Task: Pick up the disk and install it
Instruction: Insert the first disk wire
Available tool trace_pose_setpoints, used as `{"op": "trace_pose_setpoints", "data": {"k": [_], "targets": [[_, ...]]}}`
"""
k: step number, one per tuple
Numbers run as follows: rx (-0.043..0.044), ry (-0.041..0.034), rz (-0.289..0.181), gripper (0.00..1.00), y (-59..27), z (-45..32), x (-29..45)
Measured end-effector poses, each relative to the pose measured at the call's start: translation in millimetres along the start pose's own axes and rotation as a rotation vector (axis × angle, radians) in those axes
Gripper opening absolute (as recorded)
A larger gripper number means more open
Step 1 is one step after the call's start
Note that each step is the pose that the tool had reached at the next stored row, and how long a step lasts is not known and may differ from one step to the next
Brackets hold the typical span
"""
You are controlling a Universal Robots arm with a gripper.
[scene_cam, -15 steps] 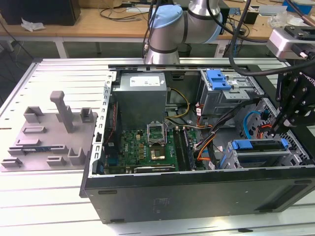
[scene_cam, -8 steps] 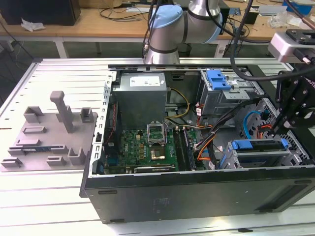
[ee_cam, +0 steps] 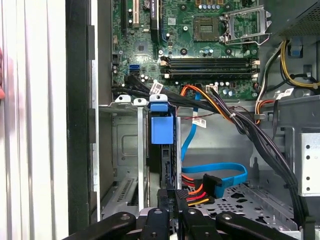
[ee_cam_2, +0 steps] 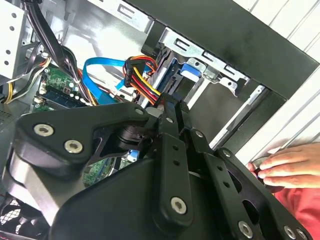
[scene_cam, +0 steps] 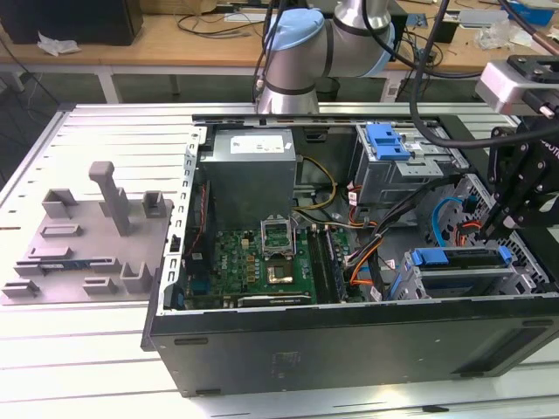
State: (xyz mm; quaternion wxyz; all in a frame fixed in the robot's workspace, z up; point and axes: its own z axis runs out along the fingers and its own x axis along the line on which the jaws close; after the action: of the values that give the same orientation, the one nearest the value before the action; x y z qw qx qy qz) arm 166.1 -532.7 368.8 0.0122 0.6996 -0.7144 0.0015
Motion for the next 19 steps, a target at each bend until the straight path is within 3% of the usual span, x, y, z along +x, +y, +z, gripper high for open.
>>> {"op": "trace_pose_setpoints", "data": {"k": [9,19], "targets": [[0.0,-0.0001,-0.001,0.16,-0.7,1.0,-0.1],[0.0002,0.0,-0.005,0.16,-0.9,7.0,0.3]]}}
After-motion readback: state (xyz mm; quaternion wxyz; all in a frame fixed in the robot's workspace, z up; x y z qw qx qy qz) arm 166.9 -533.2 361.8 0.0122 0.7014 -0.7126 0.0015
